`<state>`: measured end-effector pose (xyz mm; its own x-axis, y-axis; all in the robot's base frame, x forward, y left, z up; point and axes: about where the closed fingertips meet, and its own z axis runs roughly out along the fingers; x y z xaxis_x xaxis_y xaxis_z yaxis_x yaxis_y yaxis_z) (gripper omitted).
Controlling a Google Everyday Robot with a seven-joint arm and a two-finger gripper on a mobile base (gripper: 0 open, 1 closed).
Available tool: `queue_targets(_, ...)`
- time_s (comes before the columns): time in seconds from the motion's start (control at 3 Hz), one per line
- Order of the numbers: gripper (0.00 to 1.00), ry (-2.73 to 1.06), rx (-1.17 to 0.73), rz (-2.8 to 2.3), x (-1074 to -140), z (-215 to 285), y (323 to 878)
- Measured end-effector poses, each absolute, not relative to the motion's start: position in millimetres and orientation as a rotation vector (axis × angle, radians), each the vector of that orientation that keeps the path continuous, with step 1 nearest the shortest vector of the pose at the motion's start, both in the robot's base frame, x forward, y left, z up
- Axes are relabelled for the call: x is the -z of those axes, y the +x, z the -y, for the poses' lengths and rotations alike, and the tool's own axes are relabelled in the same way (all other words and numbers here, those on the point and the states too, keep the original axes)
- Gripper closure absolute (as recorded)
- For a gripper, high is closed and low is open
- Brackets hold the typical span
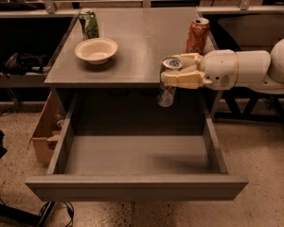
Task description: Place redbull can into top drawer
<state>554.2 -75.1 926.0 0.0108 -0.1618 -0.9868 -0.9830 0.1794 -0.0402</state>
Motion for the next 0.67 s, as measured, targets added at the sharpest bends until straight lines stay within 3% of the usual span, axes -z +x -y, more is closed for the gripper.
queue_targets(0.67,1.0,-1.229,-0.984,-1.381,-911,57,555)
